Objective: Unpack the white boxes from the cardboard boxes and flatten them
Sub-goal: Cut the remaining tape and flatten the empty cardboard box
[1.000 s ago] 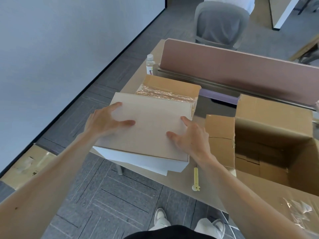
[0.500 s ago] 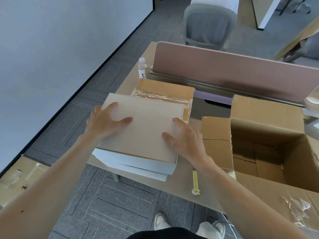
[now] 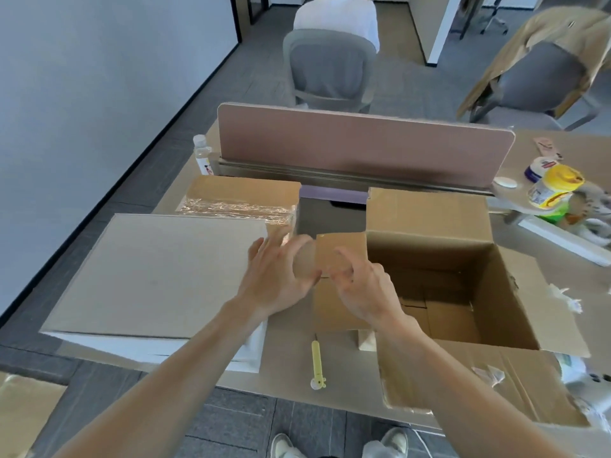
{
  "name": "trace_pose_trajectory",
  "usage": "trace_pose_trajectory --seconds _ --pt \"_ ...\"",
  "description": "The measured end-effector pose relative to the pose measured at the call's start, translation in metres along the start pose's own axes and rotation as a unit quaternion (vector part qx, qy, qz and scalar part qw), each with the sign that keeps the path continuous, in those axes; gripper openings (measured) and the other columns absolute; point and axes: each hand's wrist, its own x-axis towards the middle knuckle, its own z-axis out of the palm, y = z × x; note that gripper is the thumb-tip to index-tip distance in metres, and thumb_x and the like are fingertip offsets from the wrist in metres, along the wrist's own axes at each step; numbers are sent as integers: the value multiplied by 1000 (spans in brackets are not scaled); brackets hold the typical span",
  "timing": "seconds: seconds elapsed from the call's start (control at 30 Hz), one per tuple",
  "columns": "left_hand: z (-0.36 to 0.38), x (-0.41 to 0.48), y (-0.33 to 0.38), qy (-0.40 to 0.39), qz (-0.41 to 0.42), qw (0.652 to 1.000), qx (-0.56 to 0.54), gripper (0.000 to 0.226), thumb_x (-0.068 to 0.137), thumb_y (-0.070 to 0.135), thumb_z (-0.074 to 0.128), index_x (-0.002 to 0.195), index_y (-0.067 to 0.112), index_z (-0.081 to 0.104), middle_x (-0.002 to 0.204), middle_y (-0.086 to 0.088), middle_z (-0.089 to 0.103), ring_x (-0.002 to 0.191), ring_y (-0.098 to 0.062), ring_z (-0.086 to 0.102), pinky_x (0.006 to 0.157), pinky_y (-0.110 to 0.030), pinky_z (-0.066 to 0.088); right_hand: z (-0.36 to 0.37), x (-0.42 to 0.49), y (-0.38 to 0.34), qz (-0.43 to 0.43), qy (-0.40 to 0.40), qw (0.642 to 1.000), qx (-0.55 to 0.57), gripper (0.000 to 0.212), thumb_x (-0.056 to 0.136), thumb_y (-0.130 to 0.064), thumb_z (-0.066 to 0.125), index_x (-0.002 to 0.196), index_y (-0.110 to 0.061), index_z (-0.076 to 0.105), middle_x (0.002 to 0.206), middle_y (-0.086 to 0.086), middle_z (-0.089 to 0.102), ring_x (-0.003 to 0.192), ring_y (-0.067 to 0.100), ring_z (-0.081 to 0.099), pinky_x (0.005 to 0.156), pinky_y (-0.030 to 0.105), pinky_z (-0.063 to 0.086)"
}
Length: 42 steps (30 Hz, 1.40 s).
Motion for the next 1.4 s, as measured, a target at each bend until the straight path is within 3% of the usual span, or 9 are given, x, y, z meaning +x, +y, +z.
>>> trace_pose_trajectory --seconds 0.2,0.43,0.6,0.83,1.0,1.17,1.3,1.4 --pt "49 23 59 -34 16 998 -46 59 86 45 71 137 23 52 147 4 42 138 -14 36 113 -38 33 -57 8 78 58 16 998 -18 49 97 -44 47 144 -31 44 110 -7 70 108 27 62 94 46 50" --pt "105 51 84 -127 -64 990 -22 65 88 50 66 144 25 45 151 2 39 141 -19 34 115 -42 33 -121 6 181 111 31 992 -42 48 97 -41 48 143 -27 46 113 -5 69 116 24 57 96 42 45" --pt "135 63 100 -145 -96 985 -2 62 93 47 60 147 24 40 154 2 37 142 -20 33 114 -37 29 -157 1 246 142 36 988 -48 48 96 -38 52 141 -23 48 127 4 61 120 24 53 99 42 45" --pt "157 58 93 -127 -173 977 -13 66 93 49 61 149 28 34 152 3 33 138 -23 38 107 -40 39 -188 3 307 204 38 973 -99 38 93 -31 52 128 -17 56 138 11 44 129 33 38 104 43 35" --pt "157 53 80 -136 -220 966 -1 71 91 56 58 151 35 27 157 3 22 142 -26 33 109 -41 37 -193 8 334 259 17 964 -59 62 87 -53 55 142 -29 40 142 14 39 132 38 35 107 47 34" --pt "152 61 65 -135 -269 953 -28 85 85 70 56 154 33 23 158 -5 23 143 -31 30 109 -48 36 -194 13 352 312 22 950 -20 83 84 -66 56 151 -30 22 146 15 42 135 39 37 105 51 36" --pt "146 68 48 -144 -311 937 -66 108 67 82 63 154 36 19 151 -7 34 134 -31 42 104 -49 42 -197 15 356 326 34 945 21 85 84 -61 62 151 -22 26 143 12 48 130 35 46 103 48 39" --pt "141 72 45 -130 -308 941 -51 102 69 75 68 152 35 23 146 -9 39 127 -32 47 101 -48 44 -202 18 358 333 57 941 7 85 81 -59 68 147 -16 35 140 14 52 127 35 48 101 50 43"
